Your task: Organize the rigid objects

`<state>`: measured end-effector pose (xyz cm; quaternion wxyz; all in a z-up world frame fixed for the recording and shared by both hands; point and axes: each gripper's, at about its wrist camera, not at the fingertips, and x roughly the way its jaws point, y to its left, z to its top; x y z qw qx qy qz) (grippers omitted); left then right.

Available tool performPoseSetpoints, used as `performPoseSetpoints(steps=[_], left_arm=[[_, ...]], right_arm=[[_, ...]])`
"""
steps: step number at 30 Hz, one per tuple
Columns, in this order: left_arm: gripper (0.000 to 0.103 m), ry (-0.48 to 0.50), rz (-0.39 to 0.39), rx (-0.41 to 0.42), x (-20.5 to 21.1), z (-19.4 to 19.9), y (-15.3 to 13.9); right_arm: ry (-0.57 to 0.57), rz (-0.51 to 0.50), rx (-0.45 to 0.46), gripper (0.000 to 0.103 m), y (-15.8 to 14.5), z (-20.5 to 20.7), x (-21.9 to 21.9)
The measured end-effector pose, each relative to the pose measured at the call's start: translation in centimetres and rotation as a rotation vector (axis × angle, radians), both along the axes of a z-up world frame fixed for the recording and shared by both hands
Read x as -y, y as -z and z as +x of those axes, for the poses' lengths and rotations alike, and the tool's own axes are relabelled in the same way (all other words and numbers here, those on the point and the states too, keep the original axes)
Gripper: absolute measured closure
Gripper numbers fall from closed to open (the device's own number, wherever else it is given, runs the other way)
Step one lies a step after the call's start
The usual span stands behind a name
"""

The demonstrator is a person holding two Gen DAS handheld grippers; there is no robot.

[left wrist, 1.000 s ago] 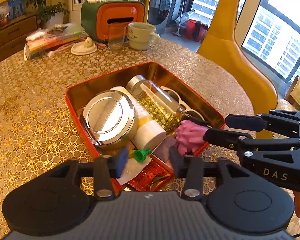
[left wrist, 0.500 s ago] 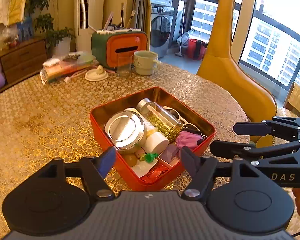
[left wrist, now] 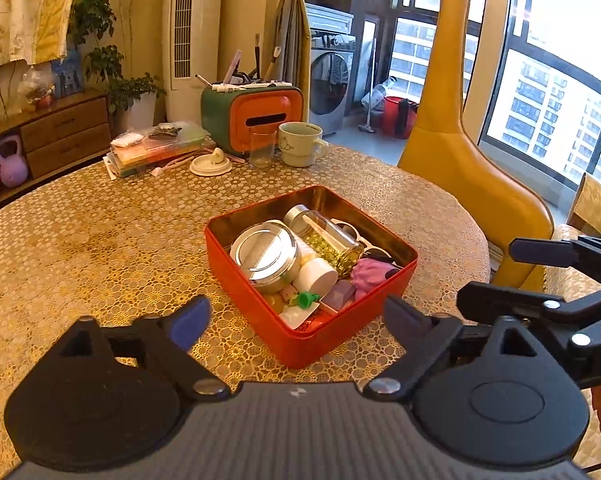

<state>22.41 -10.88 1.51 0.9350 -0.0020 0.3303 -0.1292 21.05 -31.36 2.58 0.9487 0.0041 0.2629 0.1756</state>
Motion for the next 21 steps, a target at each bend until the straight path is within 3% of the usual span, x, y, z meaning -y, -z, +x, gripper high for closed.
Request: performPoseSetpoints(steps=[10, 21], left_arm=[[0.000, 0.008, -0.017, 0.019, -0.6, -2.7, -0.1], [0.000, 0.002, -0.025, 0.043, -0.9, -4.0, -0.3]], right_arm=[[0.029, 0.004, 0.041, 0.000, -0.3, -2.2, -0.2], [0.050, 0.030, 0.025, 0.000, 0.0, -2.8, -0.6]])
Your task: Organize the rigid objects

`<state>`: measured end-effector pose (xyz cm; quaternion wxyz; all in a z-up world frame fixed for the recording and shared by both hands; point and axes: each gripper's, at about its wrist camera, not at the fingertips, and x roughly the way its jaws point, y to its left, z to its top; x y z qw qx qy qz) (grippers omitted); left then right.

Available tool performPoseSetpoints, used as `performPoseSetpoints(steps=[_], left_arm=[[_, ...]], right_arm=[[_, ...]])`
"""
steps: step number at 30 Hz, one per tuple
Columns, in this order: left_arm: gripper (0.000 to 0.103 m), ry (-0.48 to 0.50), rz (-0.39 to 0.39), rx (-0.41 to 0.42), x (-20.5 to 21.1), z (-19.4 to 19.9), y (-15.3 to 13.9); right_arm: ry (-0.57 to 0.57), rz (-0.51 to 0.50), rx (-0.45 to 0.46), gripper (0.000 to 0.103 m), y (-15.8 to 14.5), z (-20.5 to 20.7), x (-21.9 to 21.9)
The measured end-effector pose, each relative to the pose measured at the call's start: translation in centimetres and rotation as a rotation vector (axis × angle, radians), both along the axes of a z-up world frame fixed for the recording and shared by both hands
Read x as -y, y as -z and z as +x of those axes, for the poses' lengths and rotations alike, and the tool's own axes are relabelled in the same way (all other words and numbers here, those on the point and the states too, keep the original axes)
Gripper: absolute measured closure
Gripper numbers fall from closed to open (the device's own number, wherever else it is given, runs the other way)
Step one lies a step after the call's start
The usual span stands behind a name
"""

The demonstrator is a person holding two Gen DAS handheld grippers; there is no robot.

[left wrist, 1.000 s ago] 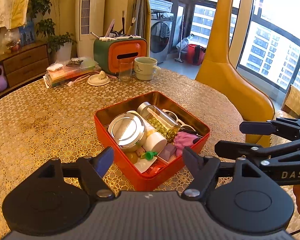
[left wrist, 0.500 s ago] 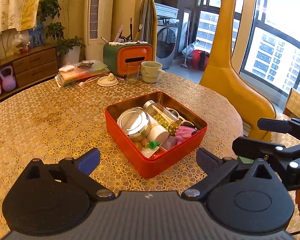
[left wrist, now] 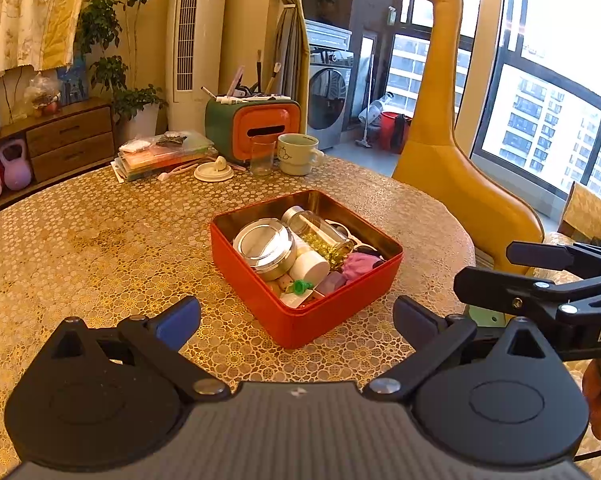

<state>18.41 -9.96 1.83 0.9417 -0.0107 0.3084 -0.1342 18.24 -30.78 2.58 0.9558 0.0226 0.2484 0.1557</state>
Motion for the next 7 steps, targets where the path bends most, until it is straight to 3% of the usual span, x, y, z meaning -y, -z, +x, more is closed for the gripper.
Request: performPoseSetpoints(steps=[7], left_arm=[[0.000, -0.013, -0.020, -0.022, -0.96, 0.17, 0.24]], right_arm=[[-0.002, -0.003, -0.008, 0.000, 0.21, -0.20, -0.51]])
